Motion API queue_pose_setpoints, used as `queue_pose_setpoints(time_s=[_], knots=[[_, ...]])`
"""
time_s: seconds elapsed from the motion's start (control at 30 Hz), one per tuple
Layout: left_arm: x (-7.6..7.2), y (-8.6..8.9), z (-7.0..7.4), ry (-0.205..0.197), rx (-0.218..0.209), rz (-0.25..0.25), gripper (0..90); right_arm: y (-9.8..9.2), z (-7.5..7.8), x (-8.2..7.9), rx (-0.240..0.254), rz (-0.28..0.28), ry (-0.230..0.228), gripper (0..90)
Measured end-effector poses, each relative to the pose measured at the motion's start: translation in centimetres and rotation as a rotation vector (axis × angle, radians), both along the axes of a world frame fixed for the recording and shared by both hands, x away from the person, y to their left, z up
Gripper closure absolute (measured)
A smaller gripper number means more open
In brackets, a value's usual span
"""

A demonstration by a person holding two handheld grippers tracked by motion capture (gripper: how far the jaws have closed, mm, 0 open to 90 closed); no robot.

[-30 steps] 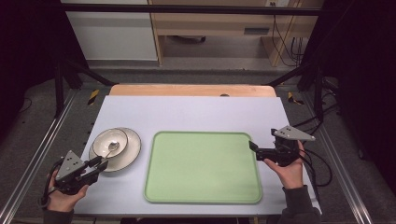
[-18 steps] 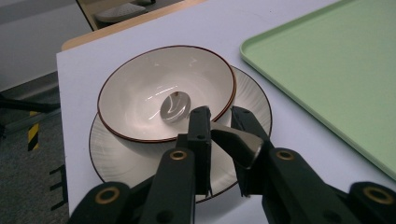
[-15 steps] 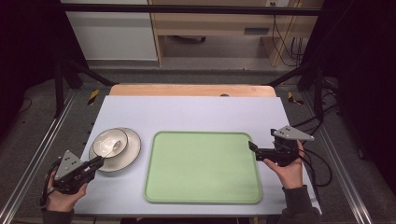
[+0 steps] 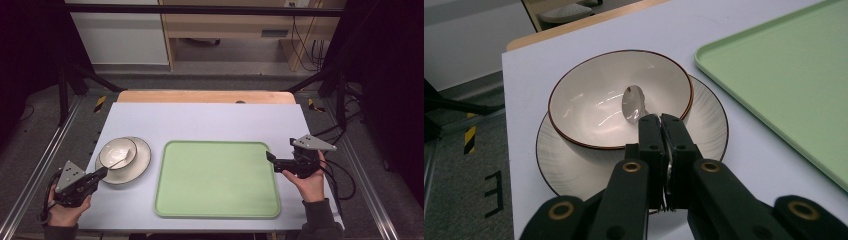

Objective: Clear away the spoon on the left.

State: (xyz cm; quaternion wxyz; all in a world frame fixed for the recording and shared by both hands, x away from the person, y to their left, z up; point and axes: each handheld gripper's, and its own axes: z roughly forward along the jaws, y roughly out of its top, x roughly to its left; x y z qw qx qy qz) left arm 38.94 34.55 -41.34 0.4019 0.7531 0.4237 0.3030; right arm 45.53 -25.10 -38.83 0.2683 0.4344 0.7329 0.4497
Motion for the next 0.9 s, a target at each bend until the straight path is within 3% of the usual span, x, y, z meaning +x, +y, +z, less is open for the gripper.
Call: queue_pose_setpoints(time_s=[0.5, 0.9], knots=[[-0.09, 0.23, 0.23, -0.002, -0.027, 0.011, 88.7, 0.1, -0.07, 0.03, -0.002, 0.004, 0.004, 5.2], [-0.37, 0.36, 0.67, -0.032, -0.051, 0.027, 88.8, -0.01, 0.0, 0.0, -0.004, 0.004, 0.003, 5.4]])
